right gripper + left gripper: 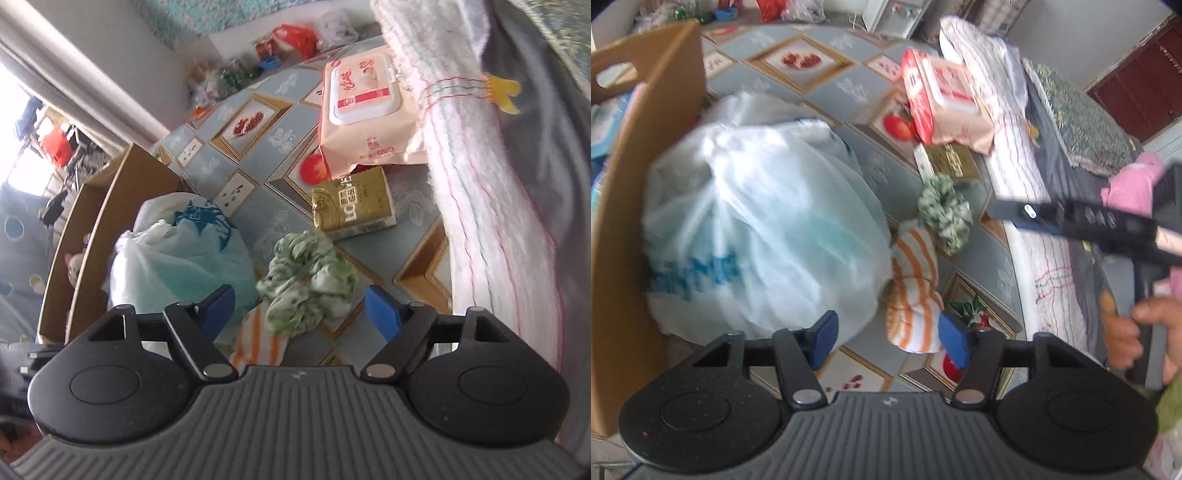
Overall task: Organize soft objects
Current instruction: 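Grasp the green scrunchie with the right tool while the left tool grasps the orange-striped cloth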
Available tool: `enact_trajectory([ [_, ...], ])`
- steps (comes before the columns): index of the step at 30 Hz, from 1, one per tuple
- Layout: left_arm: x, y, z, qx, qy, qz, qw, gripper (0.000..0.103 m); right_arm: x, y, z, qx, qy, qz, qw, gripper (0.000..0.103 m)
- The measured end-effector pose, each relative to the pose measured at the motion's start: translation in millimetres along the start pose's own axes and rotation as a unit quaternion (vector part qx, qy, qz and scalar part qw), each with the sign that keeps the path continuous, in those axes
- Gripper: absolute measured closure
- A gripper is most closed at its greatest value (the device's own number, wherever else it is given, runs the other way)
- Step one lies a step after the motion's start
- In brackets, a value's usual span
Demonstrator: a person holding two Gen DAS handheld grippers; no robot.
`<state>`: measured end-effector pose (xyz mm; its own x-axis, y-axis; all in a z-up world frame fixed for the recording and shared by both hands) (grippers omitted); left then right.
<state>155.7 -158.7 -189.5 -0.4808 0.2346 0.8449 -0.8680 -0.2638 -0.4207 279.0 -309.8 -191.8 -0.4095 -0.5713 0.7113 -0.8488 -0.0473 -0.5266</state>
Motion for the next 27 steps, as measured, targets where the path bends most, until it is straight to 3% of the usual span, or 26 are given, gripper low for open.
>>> enact_trajectory([
  [10,-28,14,19,-0.001,-0.002,-0.02,0.9998,0.051,-63,9,-4,0.077,-0.014,-0.046,0.996,0.024],
  [12,-31,14,18,0.001,-0.004,-0.02,0.9998,0.051,-67,14,-3,0.086,-0.013,-0.054,0.995,0.042],
  [15,-34,13,19,0.001,-0.005,-0.019,0.9998,0.051,-64,16,0,0.082,-0.018,-0.053,0.995,0.058],
  [20,-43,13,26,-0.001,0.004,-0.029,0.9996,0.051,-47,18,17,0.053,-0.013,-0.048,0.997,0.07],
  [27,-61,14,47,-0.014,0.021,-0.039,0.9989,0.043,-16,30,32,-0.007,-0.014,-0.042,0.999,0.073],
])
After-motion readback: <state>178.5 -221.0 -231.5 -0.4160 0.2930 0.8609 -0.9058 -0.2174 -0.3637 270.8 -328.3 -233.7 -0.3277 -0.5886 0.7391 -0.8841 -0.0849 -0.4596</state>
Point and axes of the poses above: each gripper's, at about its wrist camera, not at the fingertips, and x roughly against the way its jaws point, z to its right, y to its underside, the point moved 10 cm from there along -x, roughly the way its jaws point, and after that the axes turned 10 degrees about z, right-handed, at the moved point
